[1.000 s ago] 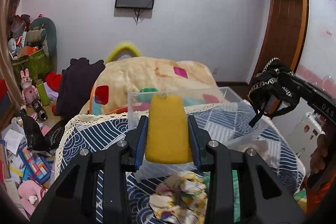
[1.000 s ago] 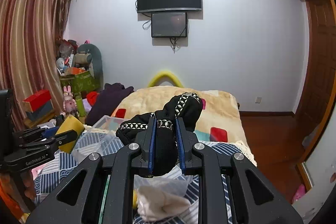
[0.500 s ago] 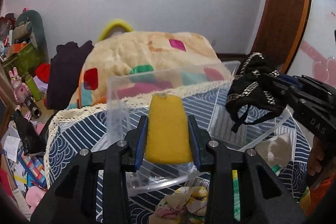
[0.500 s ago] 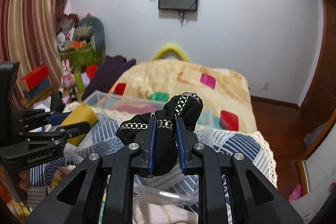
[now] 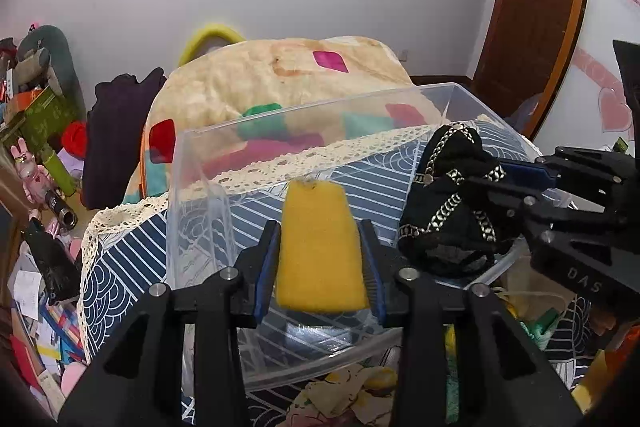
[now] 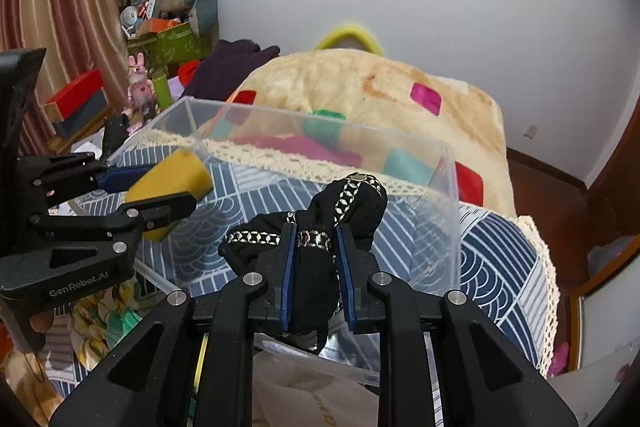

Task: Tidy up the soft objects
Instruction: 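Lift the sponge into the clear box with the left tool while the right tool drops the black bag in, then grasp the floral scrunchie with the left tool while the right tool grasps the green glove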

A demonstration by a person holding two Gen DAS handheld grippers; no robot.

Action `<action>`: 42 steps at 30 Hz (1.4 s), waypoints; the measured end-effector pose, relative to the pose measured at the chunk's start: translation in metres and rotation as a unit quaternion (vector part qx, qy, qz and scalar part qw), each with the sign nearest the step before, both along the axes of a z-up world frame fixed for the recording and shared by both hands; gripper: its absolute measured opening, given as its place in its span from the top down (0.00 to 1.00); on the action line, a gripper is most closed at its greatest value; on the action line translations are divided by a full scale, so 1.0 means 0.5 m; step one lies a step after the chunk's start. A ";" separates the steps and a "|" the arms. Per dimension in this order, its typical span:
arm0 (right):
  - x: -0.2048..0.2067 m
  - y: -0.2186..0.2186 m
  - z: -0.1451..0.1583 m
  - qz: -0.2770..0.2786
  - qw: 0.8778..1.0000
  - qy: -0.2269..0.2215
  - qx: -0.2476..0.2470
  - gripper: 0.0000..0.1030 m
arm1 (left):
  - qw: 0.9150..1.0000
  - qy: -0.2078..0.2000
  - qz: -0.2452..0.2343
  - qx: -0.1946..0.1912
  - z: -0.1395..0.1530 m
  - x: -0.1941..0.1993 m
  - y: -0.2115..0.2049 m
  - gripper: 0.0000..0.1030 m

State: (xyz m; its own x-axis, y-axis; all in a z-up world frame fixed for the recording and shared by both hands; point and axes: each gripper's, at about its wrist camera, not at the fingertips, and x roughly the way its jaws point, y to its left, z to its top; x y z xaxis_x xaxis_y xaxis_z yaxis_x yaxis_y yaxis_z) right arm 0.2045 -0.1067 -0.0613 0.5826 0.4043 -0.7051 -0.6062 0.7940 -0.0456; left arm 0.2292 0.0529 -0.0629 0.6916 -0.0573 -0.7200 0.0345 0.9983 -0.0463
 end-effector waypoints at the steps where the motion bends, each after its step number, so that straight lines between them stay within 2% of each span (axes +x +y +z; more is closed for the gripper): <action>1: 0.001 -0.001 -0.001 0.000 1.000 0.005 0.001 0.77 | 1.000 0.001 -0.001 -0.002 0.000 0.000 0.000 0.58; 4: -0.001 -0.007 0.002 0.000 1.000 0.006 0.002 0.73 | 1.000 0.001 -0.002 -0.003 0.003 -0.003 -0.001 0.49; 6: -0.005 -0.007 0.005 0.001 1.000 0.001 -0.001 0.67 | 1.000 0.000 -0.004 -0.006 0.009 -0.011 0.001 0.39; 13: -0.052 -0.031 0.039 0.002 0.999 -0.037 0.019 0.47 | 0.999 -0.028 -0.015 -0.005 0.044 -0.074 -0.008 0.32; 18: -0.088 -0.056 0.077 0.003 0.997 -0.061 0.054 0.45 | 0.998 -0.064 -0.004 -0.004 0.084 -0.125 -0.009 0.14; 20: -0.100 -0.064 0.092 0.002 0.995 -0.071 0.066 0.40 | 0.997 -0.079 0.004 0.002 0.099 -0.145 -0.010 0.07; 23: -0.127 -0.073 0.114 -0.002 0.992 -0.094 0.083 0.35 | 0.995 -0.099 0.011 0.013 0.116 -0.176 -0.012 0.04; 28: -0.160 -0.089 0.119 -0.006 0.989 -0.106 0.104 0.35 | 0.993 -0.115 0.020 0.027 0.108 -0.230 -0.017 0.03; 36: -0.198 -0.087 0.070 -0.006 0.991 -0.077 0.112 0.35 | 0.995 -0.096 0.020 0.006 0.043 -0.291 -0.018 0.03; 42: -0.218 -0.069 0.026 -0.003 0.993 -0.058 0.103 0.35 | 0.996 -0.084 0.004 0.007 -0.006 -0.322 -0.042 0.04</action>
